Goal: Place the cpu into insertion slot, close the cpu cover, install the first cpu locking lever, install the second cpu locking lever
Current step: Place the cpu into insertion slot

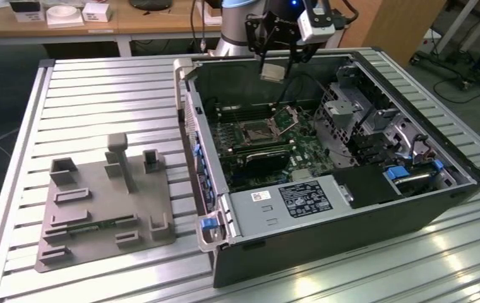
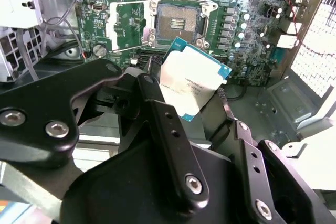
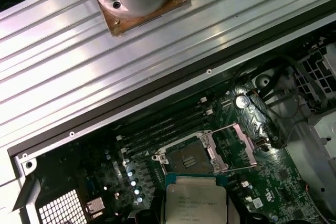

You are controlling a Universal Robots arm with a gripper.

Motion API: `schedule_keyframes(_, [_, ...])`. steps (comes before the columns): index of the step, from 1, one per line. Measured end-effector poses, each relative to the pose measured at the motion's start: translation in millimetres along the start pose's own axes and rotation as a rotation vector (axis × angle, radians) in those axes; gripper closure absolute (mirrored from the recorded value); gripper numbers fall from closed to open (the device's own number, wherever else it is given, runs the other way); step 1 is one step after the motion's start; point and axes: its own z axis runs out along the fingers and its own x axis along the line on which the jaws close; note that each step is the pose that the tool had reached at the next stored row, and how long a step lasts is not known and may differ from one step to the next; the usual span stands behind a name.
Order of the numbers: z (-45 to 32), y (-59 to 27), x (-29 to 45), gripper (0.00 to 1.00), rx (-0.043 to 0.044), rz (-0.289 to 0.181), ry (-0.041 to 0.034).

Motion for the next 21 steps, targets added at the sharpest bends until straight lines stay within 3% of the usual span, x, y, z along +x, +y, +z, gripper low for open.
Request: schedule_keyframes(21, [0.1,-0.5,1.0,0.45,-0.0005,0.028,-0.0026])
